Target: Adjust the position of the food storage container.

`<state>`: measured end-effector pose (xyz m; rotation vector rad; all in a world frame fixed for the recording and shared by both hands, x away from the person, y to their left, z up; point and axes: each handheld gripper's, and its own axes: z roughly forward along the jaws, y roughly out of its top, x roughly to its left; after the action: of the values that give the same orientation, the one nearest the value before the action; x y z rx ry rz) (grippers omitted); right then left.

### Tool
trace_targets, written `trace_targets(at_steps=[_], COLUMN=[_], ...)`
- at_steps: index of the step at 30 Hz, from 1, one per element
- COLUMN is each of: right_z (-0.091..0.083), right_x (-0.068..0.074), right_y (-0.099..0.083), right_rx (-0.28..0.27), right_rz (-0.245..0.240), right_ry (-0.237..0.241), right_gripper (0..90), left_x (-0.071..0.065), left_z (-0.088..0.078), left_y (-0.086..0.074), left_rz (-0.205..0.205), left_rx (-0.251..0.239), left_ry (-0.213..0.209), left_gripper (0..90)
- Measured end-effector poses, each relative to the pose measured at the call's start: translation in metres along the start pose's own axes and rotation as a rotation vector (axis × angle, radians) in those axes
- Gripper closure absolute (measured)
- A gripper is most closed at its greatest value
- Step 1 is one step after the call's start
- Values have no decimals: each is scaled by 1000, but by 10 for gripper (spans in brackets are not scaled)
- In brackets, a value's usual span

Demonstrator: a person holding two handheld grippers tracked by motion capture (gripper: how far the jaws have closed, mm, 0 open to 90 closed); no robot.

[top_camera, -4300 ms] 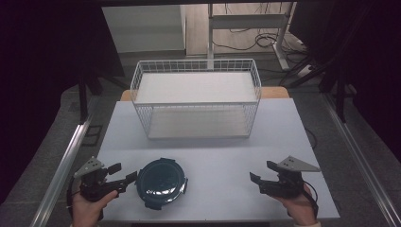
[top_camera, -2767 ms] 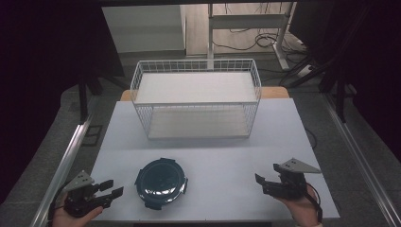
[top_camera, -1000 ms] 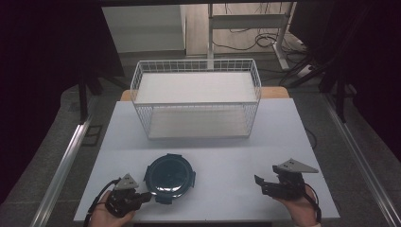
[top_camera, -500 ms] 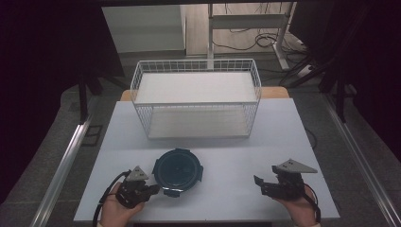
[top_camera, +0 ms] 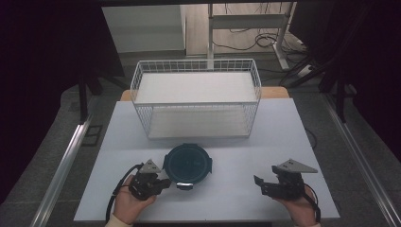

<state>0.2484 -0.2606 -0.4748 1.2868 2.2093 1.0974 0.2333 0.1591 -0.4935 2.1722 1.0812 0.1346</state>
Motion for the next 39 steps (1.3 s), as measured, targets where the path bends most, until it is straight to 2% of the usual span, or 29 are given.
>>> trace_targets(at_steps=[7, 12, 14, 18, 22, 25, 27, 29, 32, 33, 35, 37, 39], right_z=[1, 2, 2, -1, -1, 0, 1, 2, 2, 2, 1, 1, 2], right_x=[1, 0, 0, 0, -1, -2, -2, -2, 1, 1, 1, 1, 1], right_y=[-1, -1, -1, 0, 0, -1, -1, -1, 1, 1, 2, 2, 2], right_rx=[4, 6, 1, -18, -26, -28, -30, -36, -88, -94, -123, -129, -119], right_rz=[0, -4, -4, -12, -10, -10, -11, -12, -33, -36, -38, -38, -36], right_ry=[1, 0, -1, -1, 4, 5, 8, 9, -4, -4, 2, 6, 16], right_gripper=[213, 213, 213, 213, 213, 213, 213, 213, 216, 216, 216, 216, 213], left_x=[-3, 0, 0, 0, 7, 14, 17, 21, 26, 28, 31, 33, 34], left_z=[11, 13, 10, 0, -15, -28, -32, -34, -40, -43, -48, -51, -53], left_y=[5, 1, -2, -10, -13, -14, -15, -17, -15, -15, -16, -16, -17], left_rz=[7, -6, -10, -17, -34, -58, -75, -95, -125, -138, -160, -184, -198], left_rx=[2, -18, -22, -30, -65, -109, -117, -129, -131, -145, -172, -193, -209], left_ry=[-14, -36, -52, -40, -25, -7, 4, -7, -18, -23, -13, 11, 34], left_gripper=[900, 900, 900, 887, 875, 842, 757, 659, 520, 496, 388, 304, 257])
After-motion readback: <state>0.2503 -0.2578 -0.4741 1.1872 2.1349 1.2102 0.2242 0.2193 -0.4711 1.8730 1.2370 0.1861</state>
